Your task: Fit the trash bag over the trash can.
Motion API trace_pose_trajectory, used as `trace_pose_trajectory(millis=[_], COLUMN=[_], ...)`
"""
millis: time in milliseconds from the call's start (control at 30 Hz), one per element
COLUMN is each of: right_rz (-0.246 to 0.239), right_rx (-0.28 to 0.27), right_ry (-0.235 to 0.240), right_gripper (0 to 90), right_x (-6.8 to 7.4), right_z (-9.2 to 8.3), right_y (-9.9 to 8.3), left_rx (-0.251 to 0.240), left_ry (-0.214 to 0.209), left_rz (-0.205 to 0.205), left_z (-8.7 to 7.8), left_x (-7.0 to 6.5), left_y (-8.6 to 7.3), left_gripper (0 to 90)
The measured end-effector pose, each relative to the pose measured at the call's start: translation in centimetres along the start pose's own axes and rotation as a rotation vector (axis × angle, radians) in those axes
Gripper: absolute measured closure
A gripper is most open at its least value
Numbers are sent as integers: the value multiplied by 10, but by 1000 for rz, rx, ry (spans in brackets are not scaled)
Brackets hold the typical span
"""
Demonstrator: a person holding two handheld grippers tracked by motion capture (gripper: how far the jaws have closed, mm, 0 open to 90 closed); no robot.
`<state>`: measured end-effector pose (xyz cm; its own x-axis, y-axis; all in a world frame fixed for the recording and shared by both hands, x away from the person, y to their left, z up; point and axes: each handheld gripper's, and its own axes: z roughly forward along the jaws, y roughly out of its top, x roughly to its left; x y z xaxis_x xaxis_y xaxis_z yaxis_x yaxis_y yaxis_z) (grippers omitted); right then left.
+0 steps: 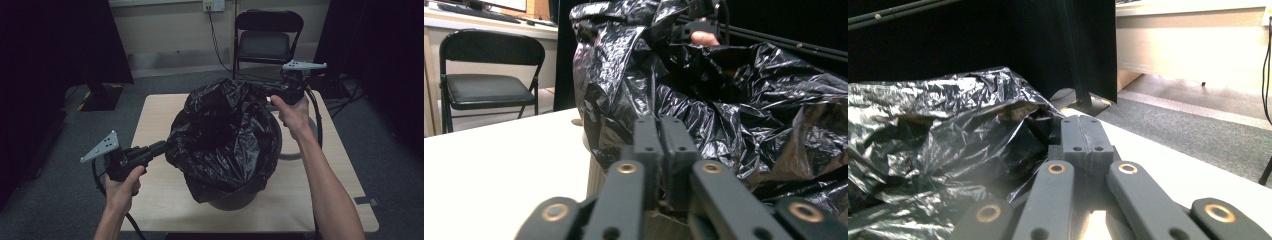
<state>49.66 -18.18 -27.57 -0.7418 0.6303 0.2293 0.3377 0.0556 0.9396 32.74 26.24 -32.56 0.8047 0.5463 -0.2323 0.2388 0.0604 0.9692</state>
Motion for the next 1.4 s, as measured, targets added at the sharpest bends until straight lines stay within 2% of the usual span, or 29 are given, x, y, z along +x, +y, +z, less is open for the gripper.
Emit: trace_pose_trajectory(millis=[167,233,300,367,433,500,533,567,600,633,733,767,800,900,1000,1233,1400], right_rz=[-7,-12,-15,-14,-9,-4,-3,-2,-2,2,9,13,19,32,44,70,85], right_rx=[2,13,19,21,30,34,36,38,40,38,32,31,35,41,56,83,98], right_ry=[4,5,9,14,16,20,21,22,23,24,24,24,18,12,2,2,11], right_gripper=[900,900,900,900,900,900,900,900,900,900,900,900,900,900,900,900,900], right_x=[2,3,4,4,2,0,0,-1,-2,-2,-6,-8,-9,-13,-18,-27,-28], right_z=[3,5,8,11,14,16,17,18,18,18,18,18,18,18,17,16,19], right_y=[1,2,3,2,2,1,1,0,0,0,-1,-2,-4,-11,-19,-44,-62], left_rx=[-40,-48,-25,1,28,45,56,62,72,68,25,24,31,73,128,169,174], left_ry=[15,9,-12,-14,-19,-25,-47,-64,-87,-126,-92,-57,-27,35,64,76,66], left_rz=[23,49,58,77,71,54,34,23,26,24,-48,-63,-69,-135,-171,-218,-237], left_z=[4,10,23,37,58,74,84,89,95,99,107,111,113,124,130,124,112], left_x=[-2,-1,3,8,20,30,36,40,45,49,62,67,71,87,97,104,99], left_y=[24,37,51,59,65,66,66,65,66,65,67,67,66,57,40,7,-13], left_gripper=[537,487,425,393,337,338,343,385,469,642,858,880,891,898,900,900,900])
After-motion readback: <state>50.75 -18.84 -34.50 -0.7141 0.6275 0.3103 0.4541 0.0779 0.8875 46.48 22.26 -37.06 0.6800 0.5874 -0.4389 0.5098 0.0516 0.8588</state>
